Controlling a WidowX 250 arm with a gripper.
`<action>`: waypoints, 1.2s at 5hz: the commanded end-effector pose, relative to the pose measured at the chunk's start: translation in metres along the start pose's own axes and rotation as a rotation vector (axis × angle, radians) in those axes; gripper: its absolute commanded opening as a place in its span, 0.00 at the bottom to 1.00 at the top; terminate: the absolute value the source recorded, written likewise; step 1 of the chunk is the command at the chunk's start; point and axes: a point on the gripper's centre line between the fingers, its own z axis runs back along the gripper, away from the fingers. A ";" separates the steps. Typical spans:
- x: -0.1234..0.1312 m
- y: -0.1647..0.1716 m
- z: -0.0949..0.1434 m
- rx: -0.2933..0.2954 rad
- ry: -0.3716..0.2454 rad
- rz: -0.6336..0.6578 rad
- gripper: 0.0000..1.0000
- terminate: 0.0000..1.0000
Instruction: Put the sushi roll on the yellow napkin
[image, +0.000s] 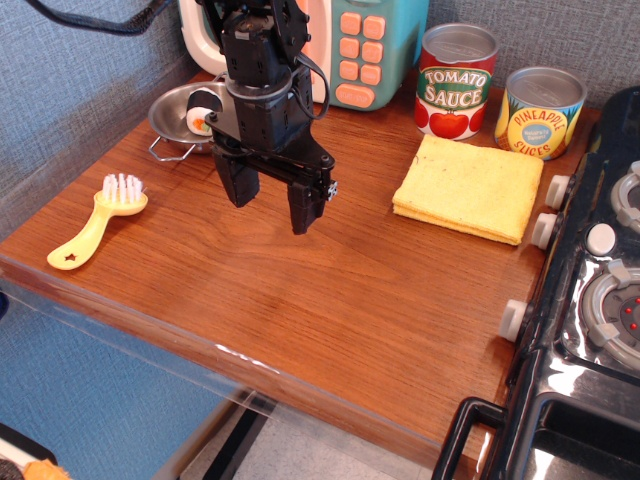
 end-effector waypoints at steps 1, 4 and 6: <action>0.000 0.000 0.000 0.000 0.000 0.000 1.00 0.00; 0.059 0.067 0.013 -0.046 -0.030 0.212 1.00 0.00; 0.107 0.135 0.038 0.031 -0.115 0.407 1.00 0.00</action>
